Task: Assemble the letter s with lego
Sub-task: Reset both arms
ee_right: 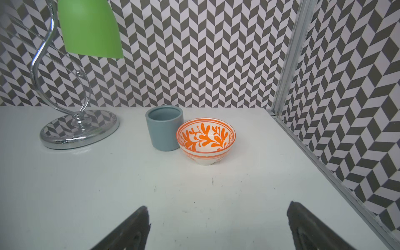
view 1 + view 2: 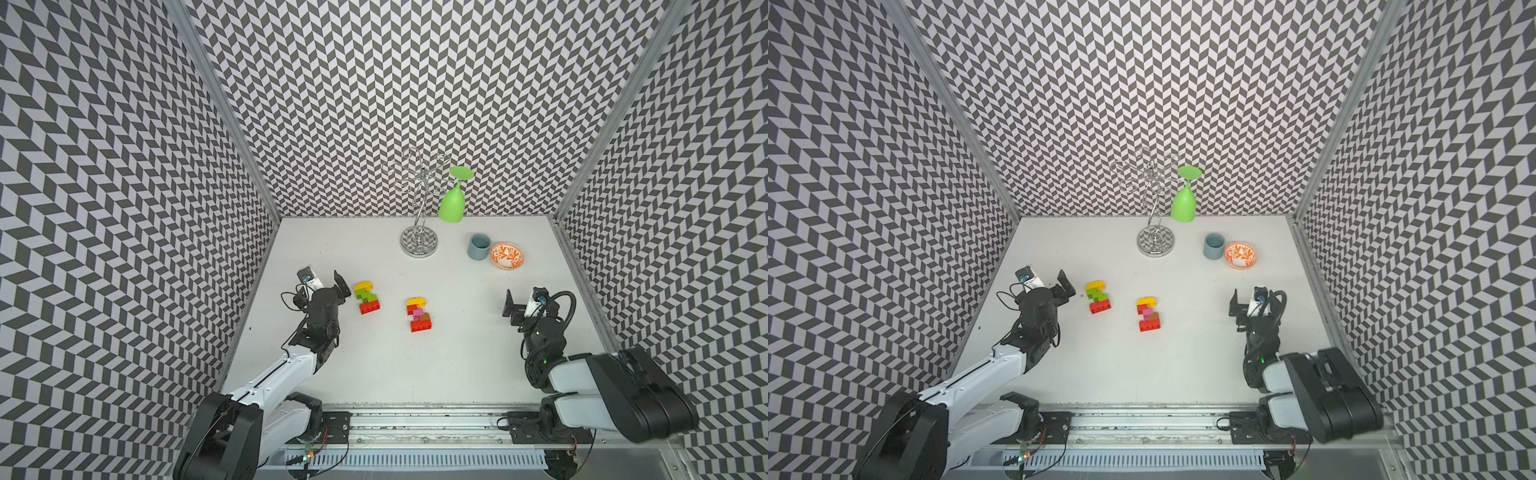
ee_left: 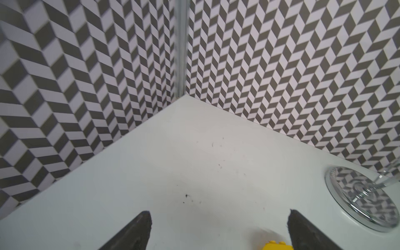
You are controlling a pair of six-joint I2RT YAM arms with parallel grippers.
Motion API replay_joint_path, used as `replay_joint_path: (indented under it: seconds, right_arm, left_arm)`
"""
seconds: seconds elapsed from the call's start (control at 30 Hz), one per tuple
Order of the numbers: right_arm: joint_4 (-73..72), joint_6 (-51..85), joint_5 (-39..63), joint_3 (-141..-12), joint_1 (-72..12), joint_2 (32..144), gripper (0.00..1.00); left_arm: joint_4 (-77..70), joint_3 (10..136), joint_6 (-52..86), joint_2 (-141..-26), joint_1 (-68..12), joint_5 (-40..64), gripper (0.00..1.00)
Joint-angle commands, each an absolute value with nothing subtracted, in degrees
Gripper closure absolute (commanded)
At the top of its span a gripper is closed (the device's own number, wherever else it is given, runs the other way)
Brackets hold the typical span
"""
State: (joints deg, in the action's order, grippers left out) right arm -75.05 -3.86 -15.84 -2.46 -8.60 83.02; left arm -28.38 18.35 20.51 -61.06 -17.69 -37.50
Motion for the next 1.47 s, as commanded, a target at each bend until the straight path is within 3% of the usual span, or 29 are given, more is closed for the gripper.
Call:
replay_joint_path:
  seconds: [0.0,0.03,0.13,0.23,0.43,0.53,0.67,0.73,0.8,0.87,0.93,1.0,1.43]
  right_arm:
    - [-100.20,-1.71,-12.07,-2.87,-5.56,92.64,0.01]
    - [-99.11,-1.60,-12.02,-2.93,-5.49,92.31,0.01]
    - [-75.76,-1.14,-6.35,-9.88,-3.60,86.14,0.01]
    - [-79.64,0.07,-4.39,-11.80,-2.15,90.31,0.01]
    - [-75.66,0.57,-5.32,-12.21,-2.02,89.18,0.01]
    - [-78.45,0.18,-5.06,-12.04,-2.01,90.08,0.01]
    - [-77.42,-0.35,-4.55,-12.22,-2.11,89.61,0.01]
    - [-77.23,-0.38,-4.27,-12.22,-2.10,89.80,0.01]
    - [-77.05,-0.51,-4.21,-12.20,-2.11,89.65,0.01]
    - [-77.17,-0.44,-4.21,-12.15,-2.11,89.76,0.01]
    - [-77.11,-0.44,-4.26,-12.15,-2.11,89.74,0.01]
    - [-77.17,-0.37,-4.23,-12.22,-2.11,89.81,0.01]
    - [-77.17,-0.43,-4.22,-12.22,-2.11,89.80,0.01]
  left_arm:
    - [-44.37,12.75,15.88,-58.59,-16.88,-45.36,0.00]
    - [-45.42,11.85,14.21,-57.30,-16.09,-43.25,0.00]
    - [-54.75,7.11,9.47,-56.66,-12.29,-40.54,0.00]
    - [-62.54,4.01,12.02,-61.59,-6.73,-34.07,0.00]
    - [-85.87,4.39,7.22,-83.19,-2.38,-26.88,0.00]
    - [-73.37,8.95,6.03,-81.38,-2.90,-21.42,0.00]
    - [-71.30,13.19,3.90,-87.33,-1.65,-12.40,0.00]
    - [-81.69,12.10,1.07,-91.33,-2.53,-14.29,0.00]
    - [-69.44,14.30,3.40,-87.66,-2.41,-13.51,0.00]
    - [-79.93,12.21,1.19,-90.78,-2.70,-14.28,0.00]
    - [-70.35,14.48,2.57,-88.03,-2.64,-13.15,0.00]
    - [-76.28,13.05,1.62,-89.87,-2.62,-13.10,0.00]
    - [-73.49,13.83,1.94,-89.01,-2.55,-12.86,0.00]
